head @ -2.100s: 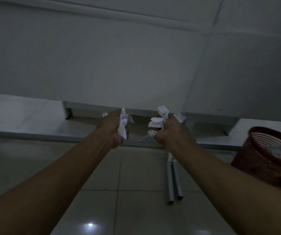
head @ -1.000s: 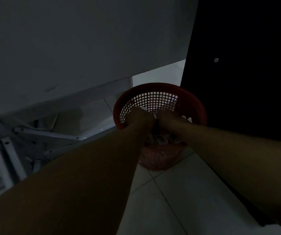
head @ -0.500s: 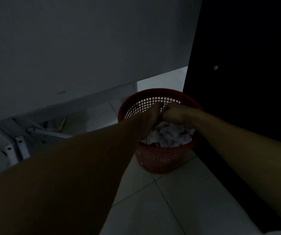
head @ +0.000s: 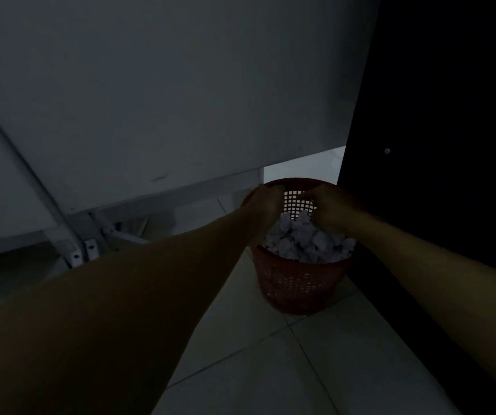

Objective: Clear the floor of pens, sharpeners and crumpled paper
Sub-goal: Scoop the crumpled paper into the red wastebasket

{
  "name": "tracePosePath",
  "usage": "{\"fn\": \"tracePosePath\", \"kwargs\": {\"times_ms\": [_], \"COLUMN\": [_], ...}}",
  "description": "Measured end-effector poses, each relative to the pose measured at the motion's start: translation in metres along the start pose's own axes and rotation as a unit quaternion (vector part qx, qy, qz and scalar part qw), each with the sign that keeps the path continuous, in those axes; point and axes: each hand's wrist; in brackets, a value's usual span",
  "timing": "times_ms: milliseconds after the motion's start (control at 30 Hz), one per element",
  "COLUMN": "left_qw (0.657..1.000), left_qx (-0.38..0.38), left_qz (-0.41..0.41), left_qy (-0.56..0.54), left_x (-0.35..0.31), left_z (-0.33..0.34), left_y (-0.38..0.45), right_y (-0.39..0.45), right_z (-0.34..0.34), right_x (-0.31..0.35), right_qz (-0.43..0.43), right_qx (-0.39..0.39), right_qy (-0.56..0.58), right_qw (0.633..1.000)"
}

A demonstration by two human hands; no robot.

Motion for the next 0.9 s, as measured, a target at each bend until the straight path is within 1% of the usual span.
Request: {"fn": "tracePosePath", "kwargs": {"times_ms": [100,167,233,267,333,433,500,633,667,800,867,900], "left_qw": [0.999,0.997,0.996,0.994,0.989,0.993,0.995,0.997,0.995,0.984,0.973,0.967], "left_qx": [0.007,-0.013,-0.012,-0.007,0.000,-0.015,-0.026,-0.074,-0.096,-0.141,-0.178,-0.194], "left_qz": [0.019,0.042,0.024,0.022,0.025,0.014,0.003,-0.028,-0.038,-0.084,-0.114,-0.124], "left_qy": [-0.042,-0.060,-0.089,-0.110,-0.144,-0.118,-0.092,-0.005,0.012,0.071,0.092,0.105], "left_x": [-0.006,-0.009,-0.008,-0.009,-0.010,-0.002,0.012,0.046,0.057,0.087,0.100,0.105], "left_z": [-0.012,-0.026,-0.041,-0.053,-0.079,-0.132,-0.176,-0.282,-0.316,-0.419,-0.472,-0.495], "left_y": [-0.011,-0.027,-0.035,-0.042,-0.055,-0.079,-0.095,-0.153,-0.177,-0.258,-0.303,-0.321], "right_y": [-0.009,-0.018,-0.024,-0.029,-0.035,-0.043,-0.052,-0.075,-0.081,-0.115,-0.138,-0.151], "right_z": [-0.004,-0.013,-0.023,-0.028,-0.031,-0.023,-0.015,0.009,0.018,0.042,0.058,0.065], "right_x": [0.007,0.022,0.038,0.052,0.086,0.147,0.188,0.279,0.310,0.406,0.462,0.486], "right_qz": [-0.009,-0.021,-0.039,-0.058,-0.127,-0.218,-0.271,-0.371,-0.402,-0.492,-0.538,-0.552], "right_qx": [-0.027,-0.050,-0.068,-0.067,-0.064,-0.031,0.003,0.053,0.063,0.095,0.104,0.107], "right_qy": [-0.003,-0.029,-0.039,-0.034,-0.054,-0.092,-0.127,-0.184,-0.197,-0.239,-0.248,-0.248], "right_qw": [1.000,0.998,0.996,0.996,0.988,0.971,0.954,0.909,0.892,0.832,0.799,0.789]}}
Point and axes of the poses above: each hand's wrist, its own y-axis towards the middle knuckle, its own z-axis out of the palm, x = y × z, and after that the axes turned 12 degrees about -y, right-handed
